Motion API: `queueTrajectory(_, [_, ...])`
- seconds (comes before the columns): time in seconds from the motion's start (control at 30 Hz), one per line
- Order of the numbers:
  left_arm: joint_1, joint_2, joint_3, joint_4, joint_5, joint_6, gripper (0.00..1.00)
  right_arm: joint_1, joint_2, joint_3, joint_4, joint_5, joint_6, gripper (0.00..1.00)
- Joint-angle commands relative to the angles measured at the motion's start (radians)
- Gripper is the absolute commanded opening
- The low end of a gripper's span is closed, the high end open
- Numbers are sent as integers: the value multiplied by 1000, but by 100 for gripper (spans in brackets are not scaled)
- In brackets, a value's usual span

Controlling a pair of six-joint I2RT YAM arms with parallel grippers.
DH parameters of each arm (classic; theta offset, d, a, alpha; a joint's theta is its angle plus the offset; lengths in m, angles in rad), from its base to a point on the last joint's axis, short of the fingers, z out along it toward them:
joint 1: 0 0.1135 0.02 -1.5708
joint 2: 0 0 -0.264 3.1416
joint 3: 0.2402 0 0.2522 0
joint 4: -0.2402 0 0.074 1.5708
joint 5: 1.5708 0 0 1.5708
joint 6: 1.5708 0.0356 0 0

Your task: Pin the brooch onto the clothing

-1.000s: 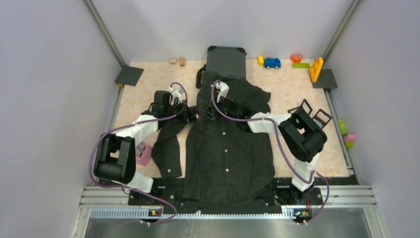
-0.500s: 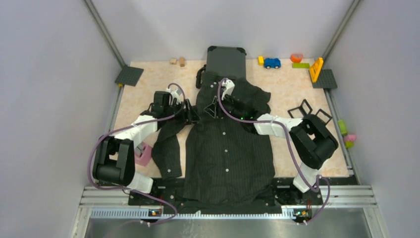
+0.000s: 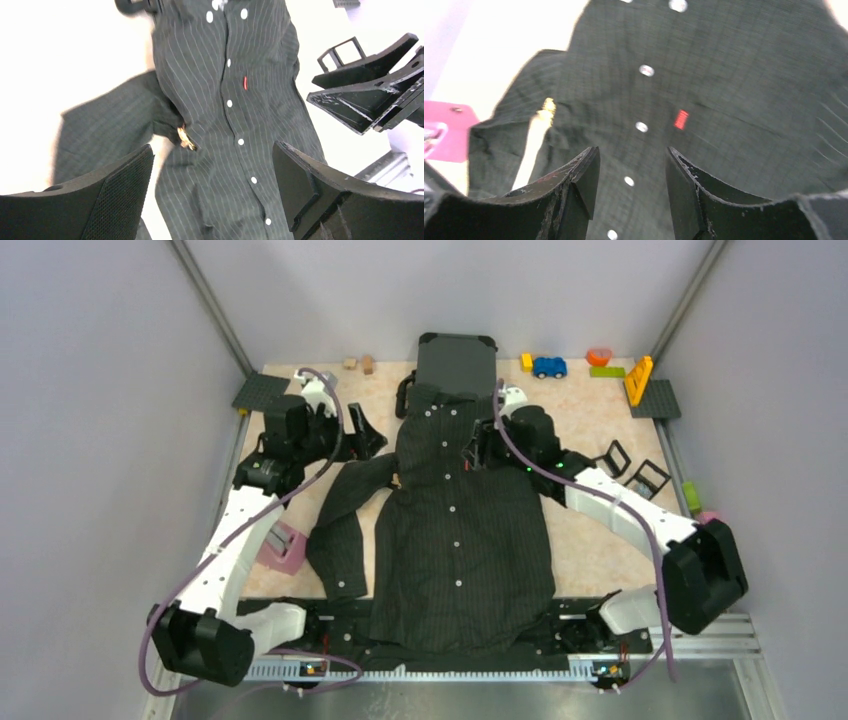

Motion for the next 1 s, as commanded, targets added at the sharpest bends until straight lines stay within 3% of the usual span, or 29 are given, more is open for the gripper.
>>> queueTrajectory(0.0, [-2, -19, 107, -138, -117, 138, 92, -74, -122, 48, -334, 150, -30, 53])
queueTrajectory(0.27, [7, -99, -18, -59, -269, 196, 92, -351, -228, -48, -486, 275, 12, 55])
queueTrajectory(0.47, [7, -98, -39, -73, -303, 200, 92, -572, -158, -81, -465, 344, -20, 55])
queueTrajectory(0.83, [7, -73, -42, -87, -357, 221, 92, -804, 4, -100, -312, 419, -35, 53])
queueTrajectory(0.97, [6, -69, -41, -87, -348, 221, 92, -830, 85, -73, -280, 468, -80, 51])
